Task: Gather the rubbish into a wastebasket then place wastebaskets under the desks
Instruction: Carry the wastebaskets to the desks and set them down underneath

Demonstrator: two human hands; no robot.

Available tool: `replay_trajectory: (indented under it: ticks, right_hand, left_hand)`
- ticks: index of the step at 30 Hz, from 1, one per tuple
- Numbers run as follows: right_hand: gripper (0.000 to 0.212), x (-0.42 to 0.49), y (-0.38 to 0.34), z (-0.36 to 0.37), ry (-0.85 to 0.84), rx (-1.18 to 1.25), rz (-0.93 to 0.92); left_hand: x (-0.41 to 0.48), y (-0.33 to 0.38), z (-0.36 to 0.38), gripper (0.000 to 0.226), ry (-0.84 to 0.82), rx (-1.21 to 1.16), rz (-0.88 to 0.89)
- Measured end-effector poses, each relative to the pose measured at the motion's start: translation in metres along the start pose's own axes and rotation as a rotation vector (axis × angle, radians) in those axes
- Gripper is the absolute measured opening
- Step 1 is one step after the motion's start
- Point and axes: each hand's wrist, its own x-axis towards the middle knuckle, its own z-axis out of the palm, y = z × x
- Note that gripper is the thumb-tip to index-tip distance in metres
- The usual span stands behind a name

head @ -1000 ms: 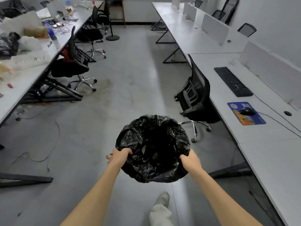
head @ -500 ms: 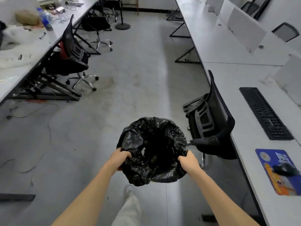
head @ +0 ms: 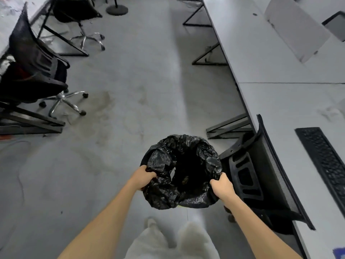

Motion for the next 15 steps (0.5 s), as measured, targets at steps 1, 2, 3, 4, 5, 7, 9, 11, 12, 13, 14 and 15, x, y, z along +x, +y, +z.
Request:
replay_trajectory:
  ticks: [1,2,3,4,5,7,9,11,12,13,14,15]
  right_hand:
    - [0.034,0.009,-0.01,-0.003,0.007,0.001,0.009]
    - [0.043,0.026,-0.02,-0.007,0.012,0.019,0.03]
    - [0.051,0.049,-0.032,-0.012,0.012,0.037,0.059]
    - [0.056,0.069,-0.045,-0.016,0.009,0.041,0.077]
    - [0.058,0.084,-0.056,-0.02,0.002,0.035,0.087]
    - [0.061,0.127,-0.076,-0.026,-0.003,0.043,0.124]
    - [0.062,0.164,-0.094,-0.03,-0.013,0.043,0.133]
    - [0.062,0.204,-0.11,-0.036,-0.01,0.063,0.18]
    - [0.063,0.219,-0.115,-0.038,-0.019,0.074,0.203]
    - [0.065,0.232,-0.122,-0.04,-0.027,0.092,0.225]
    - [0.067,0.247,-0.127,-0.041,-0.027,0.116,0.255]
    - [0.069,0.265,-0.134,-0.043,-0.026,0.152,0.289]
  left_hand:
    - [0.008,0.013,-0.003,0.038,0.005,0.027,0.006]
    - [0.021,0.033,-0.007,0.028,-0.001,0.054,0.017]
    - [0.04,0.054,-0.011,0.021,-0.011,0.087,0.027]
    - [0.059,0.073,-0.015,0.018,-0.013,0.126,0.036]
    - [0.073,0.09,-0.017,0.016,-0.017,0.162,0.042]
    - [0.112,0.131,-0.02,0.014,-0.042,0.236,0.051]
    - [0.144,0.167,-0.02,0.026,-0.049,0.293,0.051]
    - [0.185,0.206,-0.016,0.032,-0.059,0.348,0.048]
    - [0.198,0.222,-0.015,0.031,-0.074,0.391,0.049]
    - [0.211,0.237,-0.013,0.036,-0.087,0.418,0.043]
    - [0.224,0.25,-0.012,0.041,-0.099,0.437,0.039]
    - [0.241,0.267,-0.009,0.044,-0.125,0.45,0.03]
